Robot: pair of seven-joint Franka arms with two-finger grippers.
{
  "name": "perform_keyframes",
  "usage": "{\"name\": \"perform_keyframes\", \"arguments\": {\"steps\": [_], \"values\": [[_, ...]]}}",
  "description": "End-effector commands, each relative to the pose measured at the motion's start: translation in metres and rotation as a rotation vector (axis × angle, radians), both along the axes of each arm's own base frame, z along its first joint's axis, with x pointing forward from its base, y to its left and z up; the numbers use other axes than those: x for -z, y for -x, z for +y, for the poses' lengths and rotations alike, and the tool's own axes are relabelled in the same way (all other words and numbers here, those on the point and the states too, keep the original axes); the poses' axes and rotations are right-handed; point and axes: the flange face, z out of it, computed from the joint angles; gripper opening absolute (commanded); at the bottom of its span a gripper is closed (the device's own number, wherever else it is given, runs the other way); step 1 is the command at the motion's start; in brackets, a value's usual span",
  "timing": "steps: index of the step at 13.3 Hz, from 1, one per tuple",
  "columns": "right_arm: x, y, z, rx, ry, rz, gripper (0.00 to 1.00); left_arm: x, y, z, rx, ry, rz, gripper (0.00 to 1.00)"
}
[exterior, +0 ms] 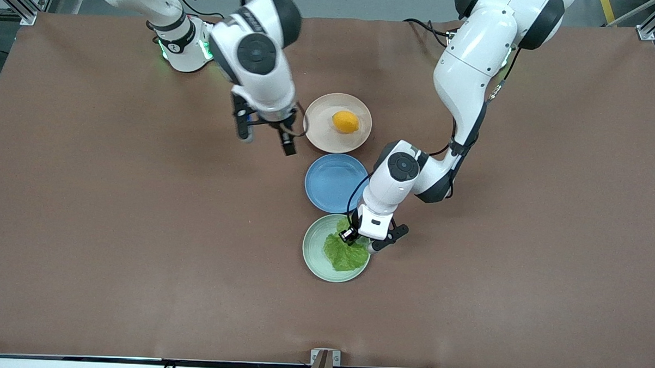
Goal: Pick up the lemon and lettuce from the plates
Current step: 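Lift the lettuce with the left gripper while the right gripper grasps the lemon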
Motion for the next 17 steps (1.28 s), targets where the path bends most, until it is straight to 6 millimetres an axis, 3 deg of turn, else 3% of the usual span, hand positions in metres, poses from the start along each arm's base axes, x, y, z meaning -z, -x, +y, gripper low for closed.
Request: {"name": "perform_keyframes", "arguments": {"steps": [1, 2, 4, 8, 9, 14, 17], "values": [[0.034, 0.017, 0.029, 0.167, 0.028, 0.000, 1.00, -0.044, -0.010, 0.006, -0.021, 0.030, -0.027, 0.00], [0.045, 0.033, 0.045, 0.179, 0.040, 0.005, 1.00, -0.066, -0.012, 0.009, -0.023, 0.035, -0.033, 0.00], [0.057, 0.044, 0.060, 0.277, 0.037, -0.001, 1.00, -0.112, -0.022, 0.032, -0.047, 0.034, -0.032, 0.00], [0.096, 0.077, 0.095, 0.351, 0.037, -0.015, 1.00, -0.162, -0.017, 0.100, -0.010, -0.009, -0.050, 0.00], [0.104, 0.082, 0.100, 0.349, 0.034, -0.018, 1.00, -0.161, -0.012, 0.121, 0.017, -0.022, -0.041, 0.00], [0.133, 0.104, 0.117, 0.362, 0.035, -0.026, 1.00, -0.116, 0.019, 0.222, 0.198, -0.089, 0.014, 0.00], [0.147, 0.117, 0.127, 0.363, 0.029, -0.032, 1.00, -0.073, 0.050, 0.271, 0.269, -0.112, 0.003, 0.00]]}}
